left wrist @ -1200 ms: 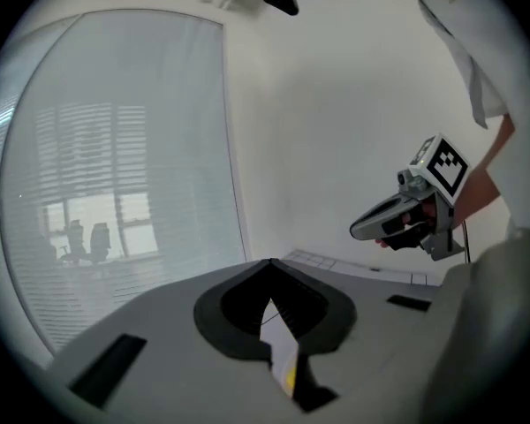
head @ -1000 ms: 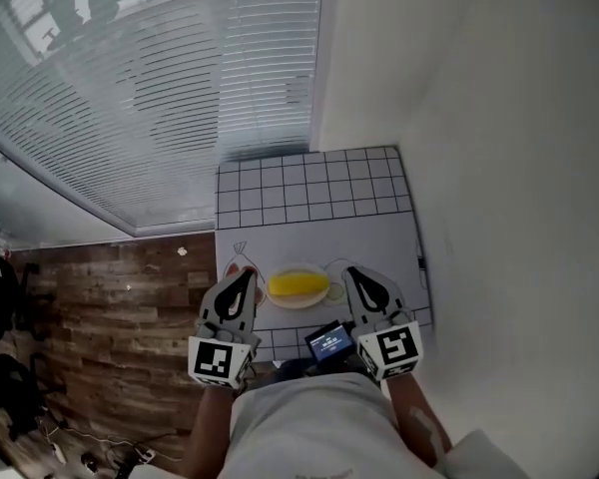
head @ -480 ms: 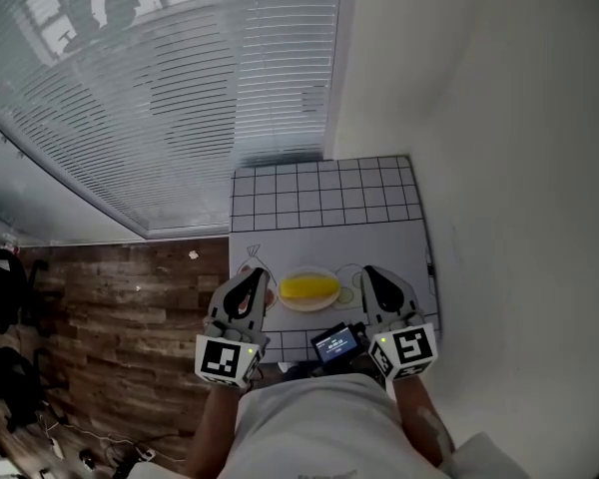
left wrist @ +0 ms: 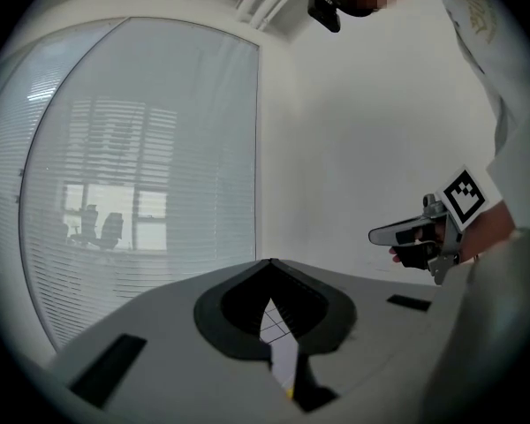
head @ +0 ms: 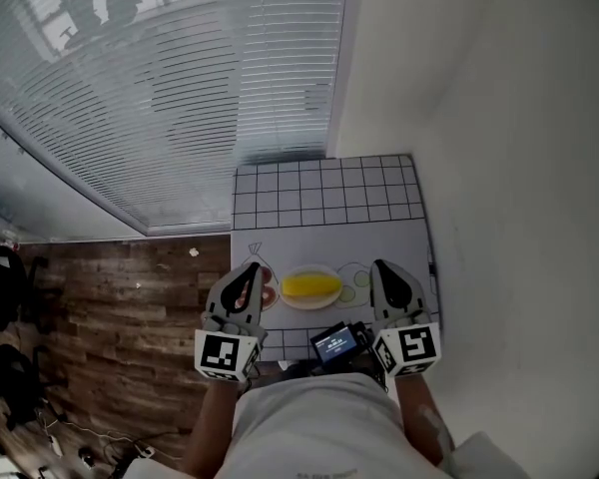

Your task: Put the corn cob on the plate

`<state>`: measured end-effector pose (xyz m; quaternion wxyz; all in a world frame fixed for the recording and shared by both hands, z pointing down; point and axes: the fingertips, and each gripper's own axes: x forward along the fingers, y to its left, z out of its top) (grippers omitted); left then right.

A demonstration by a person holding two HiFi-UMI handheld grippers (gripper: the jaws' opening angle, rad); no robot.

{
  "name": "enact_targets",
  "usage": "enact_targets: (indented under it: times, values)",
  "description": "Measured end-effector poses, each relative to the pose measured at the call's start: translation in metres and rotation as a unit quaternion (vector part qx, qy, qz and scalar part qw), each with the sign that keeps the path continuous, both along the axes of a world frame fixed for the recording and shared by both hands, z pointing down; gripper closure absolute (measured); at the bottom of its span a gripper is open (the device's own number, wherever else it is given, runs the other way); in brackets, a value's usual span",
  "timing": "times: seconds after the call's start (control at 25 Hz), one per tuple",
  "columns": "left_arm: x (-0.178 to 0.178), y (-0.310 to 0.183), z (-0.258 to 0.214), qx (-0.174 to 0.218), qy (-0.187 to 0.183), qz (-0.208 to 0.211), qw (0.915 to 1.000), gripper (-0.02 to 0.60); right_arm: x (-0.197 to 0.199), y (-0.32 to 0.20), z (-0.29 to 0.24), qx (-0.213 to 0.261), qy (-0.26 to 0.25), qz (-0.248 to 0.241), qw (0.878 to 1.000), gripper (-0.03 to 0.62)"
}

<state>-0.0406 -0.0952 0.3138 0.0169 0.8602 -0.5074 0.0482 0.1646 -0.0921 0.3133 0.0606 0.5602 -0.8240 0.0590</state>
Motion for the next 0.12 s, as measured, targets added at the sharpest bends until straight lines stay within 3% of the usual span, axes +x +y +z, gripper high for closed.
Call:
enact_targets:
  times: [0.12]
  values:
    - [-0.0047, -0.002, -0.0005, -0.001, 0.001, -0.005, 1.0, 0.574, -0.0013, -0.0004, -0.0015, 0.002, -0.003, -0.002, 1.0, 0.588]
